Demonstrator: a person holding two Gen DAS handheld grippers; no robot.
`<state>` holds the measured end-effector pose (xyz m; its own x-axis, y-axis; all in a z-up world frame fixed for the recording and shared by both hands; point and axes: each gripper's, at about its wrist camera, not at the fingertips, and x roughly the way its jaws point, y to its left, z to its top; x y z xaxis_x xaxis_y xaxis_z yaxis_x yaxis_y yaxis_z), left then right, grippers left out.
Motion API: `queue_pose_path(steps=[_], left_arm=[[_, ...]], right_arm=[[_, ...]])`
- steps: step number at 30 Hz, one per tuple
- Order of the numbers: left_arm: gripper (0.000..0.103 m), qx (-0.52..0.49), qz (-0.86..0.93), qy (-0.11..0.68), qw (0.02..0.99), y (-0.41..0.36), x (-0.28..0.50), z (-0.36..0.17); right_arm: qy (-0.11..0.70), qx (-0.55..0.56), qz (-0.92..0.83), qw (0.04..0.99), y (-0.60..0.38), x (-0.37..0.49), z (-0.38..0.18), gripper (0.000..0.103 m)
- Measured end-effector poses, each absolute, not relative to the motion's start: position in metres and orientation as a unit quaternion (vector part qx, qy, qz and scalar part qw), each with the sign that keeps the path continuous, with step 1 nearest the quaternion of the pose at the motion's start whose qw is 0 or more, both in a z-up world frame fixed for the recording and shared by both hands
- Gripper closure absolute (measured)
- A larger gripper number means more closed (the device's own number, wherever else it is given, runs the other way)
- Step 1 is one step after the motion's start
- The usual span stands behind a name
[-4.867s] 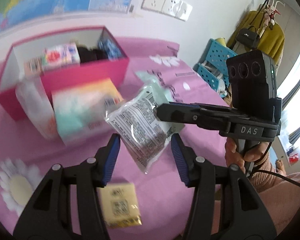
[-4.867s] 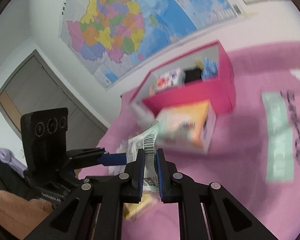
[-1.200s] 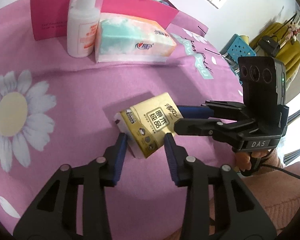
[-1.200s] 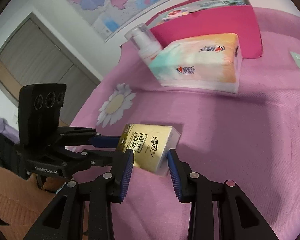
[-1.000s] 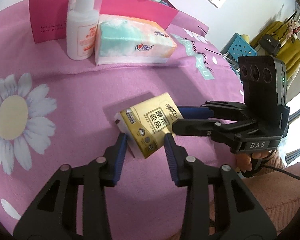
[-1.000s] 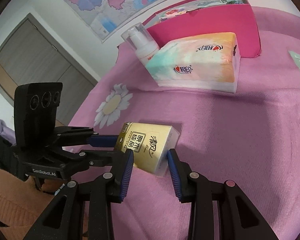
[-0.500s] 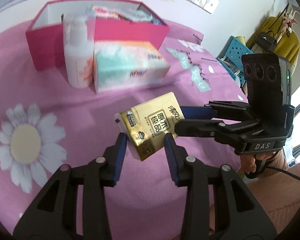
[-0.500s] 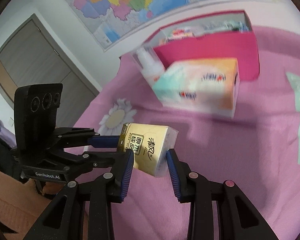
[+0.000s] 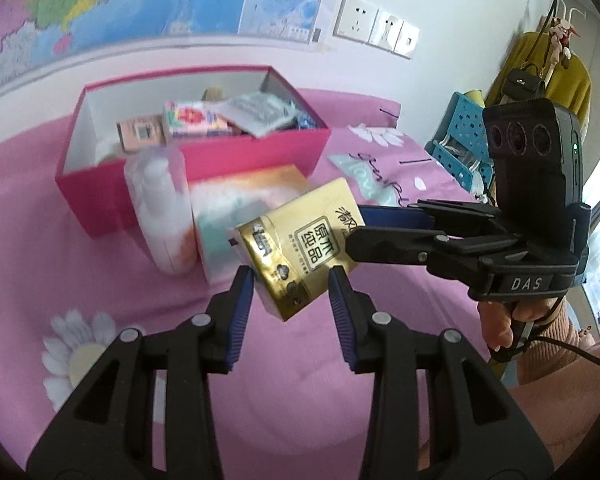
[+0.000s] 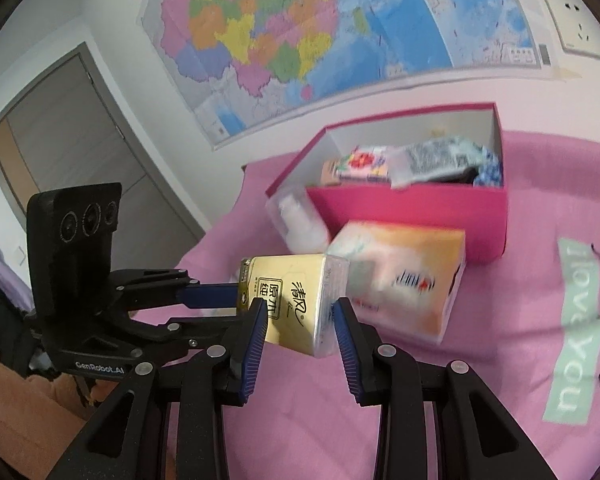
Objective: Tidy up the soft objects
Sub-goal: 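Lift the yellow tissue pack and carry it over the pink box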
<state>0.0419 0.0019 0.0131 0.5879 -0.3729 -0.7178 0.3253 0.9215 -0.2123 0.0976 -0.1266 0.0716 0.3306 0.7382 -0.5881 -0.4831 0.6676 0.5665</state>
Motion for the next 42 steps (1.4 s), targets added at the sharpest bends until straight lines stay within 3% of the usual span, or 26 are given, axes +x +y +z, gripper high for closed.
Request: queue_pose_path(steps=[42], left_arm=[[0.062, -0.008, -0.170, 0.358, 0.918, 0.014, 0.120, 0.063]], right_arm=[[0.378, 0.154, 0.362, 0.838, -0.123, 0.184, 0.096, 0.068]])
